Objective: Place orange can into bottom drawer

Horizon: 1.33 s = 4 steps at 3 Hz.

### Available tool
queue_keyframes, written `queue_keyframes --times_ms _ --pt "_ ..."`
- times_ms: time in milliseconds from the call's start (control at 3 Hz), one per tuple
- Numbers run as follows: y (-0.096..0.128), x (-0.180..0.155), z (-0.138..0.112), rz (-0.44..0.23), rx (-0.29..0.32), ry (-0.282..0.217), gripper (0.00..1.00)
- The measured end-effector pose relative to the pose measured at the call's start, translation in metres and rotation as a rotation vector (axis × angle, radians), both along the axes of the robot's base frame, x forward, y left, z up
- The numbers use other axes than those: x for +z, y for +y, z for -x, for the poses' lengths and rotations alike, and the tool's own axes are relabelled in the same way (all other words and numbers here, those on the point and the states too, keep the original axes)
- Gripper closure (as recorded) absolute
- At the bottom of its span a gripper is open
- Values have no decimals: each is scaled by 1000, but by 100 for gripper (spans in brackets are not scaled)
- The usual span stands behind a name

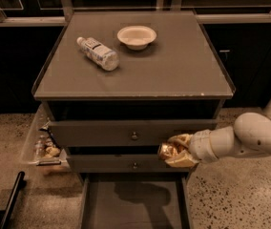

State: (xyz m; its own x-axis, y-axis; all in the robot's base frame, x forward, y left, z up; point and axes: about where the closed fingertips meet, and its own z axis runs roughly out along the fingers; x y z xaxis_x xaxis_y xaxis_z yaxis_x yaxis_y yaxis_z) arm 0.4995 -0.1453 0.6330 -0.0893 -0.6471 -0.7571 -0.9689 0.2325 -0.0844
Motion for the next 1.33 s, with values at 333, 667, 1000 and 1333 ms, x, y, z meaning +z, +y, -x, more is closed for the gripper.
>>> queue_keyframes --times_ms 333,667,1000,1333 --pt "12 -75 6 -14 -16 75 100" --pt "24 -137 11 -26 -6 75 100" --pt "25 -185 9 -26 14 42 100" --pt "25 -226 10 -30 13 49 100"
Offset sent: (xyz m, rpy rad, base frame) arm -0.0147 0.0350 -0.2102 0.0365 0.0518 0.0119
